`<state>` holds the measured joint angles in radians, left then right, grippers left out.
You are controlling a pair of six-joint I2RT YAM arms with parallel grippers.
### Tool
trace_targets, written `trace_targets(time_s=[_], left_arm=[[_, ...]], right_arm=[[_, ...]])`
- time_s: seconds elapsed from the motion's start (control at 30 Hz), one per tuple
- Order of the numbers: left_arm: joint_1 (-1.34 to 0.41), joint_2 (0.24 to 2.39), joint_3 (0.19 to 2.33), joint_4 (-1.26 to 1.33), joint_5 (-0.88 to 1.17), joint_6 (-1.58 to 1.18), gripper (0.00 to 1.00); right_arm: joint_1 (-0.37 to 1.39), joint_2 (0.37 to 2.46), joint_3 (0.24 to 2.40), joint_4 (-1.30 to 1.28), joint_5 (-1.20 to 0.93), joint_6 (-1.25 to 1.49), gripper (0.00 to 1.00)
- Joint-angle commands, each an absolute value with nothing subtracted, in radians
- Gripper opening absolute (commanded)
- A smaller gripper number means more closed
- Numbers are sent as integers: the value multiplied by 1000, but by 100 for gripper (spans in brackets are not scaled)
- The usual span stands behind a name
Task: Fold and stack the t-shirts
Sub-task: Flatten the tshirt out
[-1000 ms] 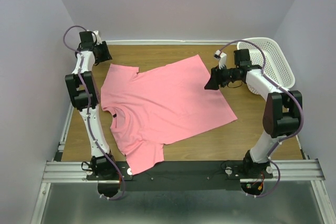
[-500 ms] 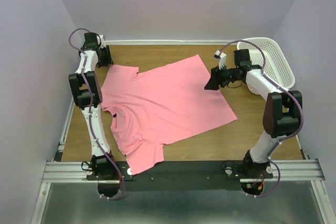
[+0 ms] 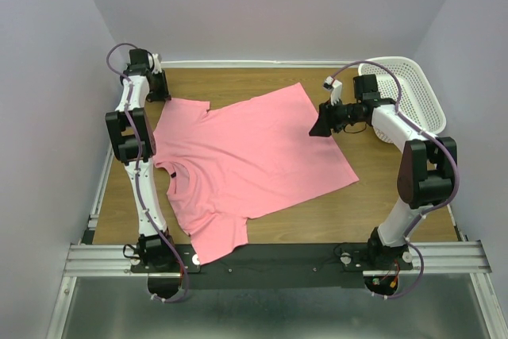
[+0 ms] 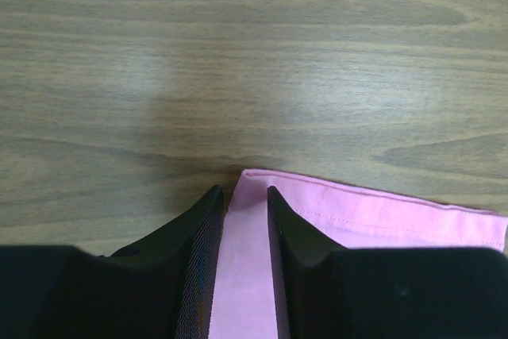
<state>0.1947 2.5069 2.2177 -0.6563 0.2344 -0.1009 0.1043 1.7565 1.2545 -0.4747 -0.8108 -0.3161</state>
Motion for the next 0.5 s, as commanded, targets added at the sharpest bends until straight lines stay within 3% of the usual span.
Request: trace_targets(time_s=[0.0, 0.27, 0.47], left_arm=[[184, 2542, 2235, -703, 213, -87, 36], [164, 2548, 2232, -710, 176, -84, 33], [160, 2548, 2233, -710, 190, -84, 18]], right_arm=[[100, 1759, 1276, -508, -836, -336, 62], [100, 1758, 1279, -511, -831, -337, 62], [98, 1761, 1281, -514, -827, -339, 62]])
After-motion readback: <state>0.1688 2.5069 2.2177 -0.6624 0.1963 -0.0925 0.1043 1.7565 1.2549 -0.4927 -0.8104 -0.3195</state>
